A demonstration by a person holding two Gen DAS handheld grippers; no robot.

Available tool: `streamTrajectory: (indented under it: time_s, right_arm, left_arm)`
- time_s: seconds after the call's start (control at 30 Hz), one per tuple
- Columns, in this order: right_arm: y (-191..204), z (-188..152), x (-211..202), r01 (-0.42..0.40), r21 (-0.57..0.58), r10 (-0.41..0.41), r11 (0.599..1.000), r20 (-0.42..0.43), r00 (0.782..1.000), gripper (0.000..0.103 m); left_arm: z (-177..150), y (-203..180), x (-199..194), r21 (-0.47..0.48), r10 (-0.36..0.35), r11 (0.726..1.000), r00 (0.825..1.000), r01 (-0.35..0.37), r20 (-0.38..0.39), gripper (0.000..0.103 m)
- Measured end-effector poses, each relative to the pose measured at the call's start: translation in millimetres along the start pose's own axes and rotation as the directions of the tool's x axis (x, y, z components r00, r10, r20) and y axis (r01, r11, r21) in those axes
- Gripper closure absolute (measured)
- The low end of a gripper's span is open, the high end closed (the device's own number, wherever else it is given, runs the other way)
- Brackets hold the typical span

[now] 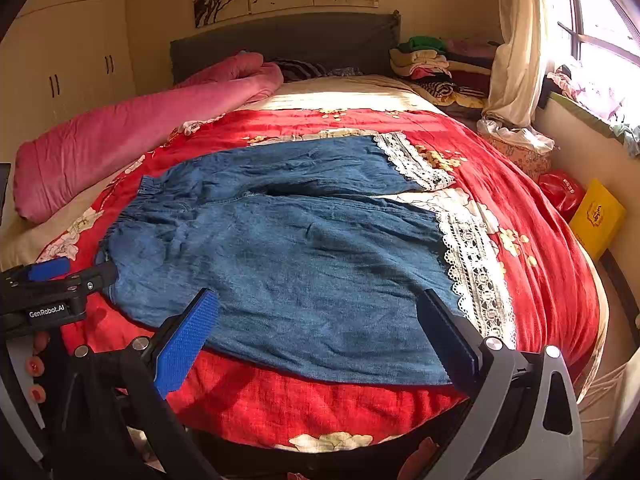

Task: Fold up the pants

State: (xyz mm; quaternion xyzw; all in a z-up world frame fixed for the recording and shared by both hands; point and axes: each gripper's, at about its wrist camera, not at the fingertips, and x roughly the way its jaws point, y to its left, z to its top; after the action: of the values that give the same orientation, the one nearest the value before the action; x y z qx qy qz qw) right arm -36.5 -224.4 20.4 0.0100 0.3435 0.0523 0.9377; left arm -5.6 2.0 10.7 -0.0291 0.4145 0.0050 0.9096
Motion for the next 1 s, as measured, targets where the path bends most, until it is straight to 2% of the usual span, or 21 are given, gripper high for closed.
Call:
streamTrajectory:
  time_s: [1.0]
  right_arm:
    - [1.5,1.7,-0.6,-0.006,-0.005,0.006,1.0,0.004,1.0,0.004]
  left_arm:
    - [2.3,6.4,-2.8,-0.01,0.016,1.0,1.0,-0.015,0.014,0.009]
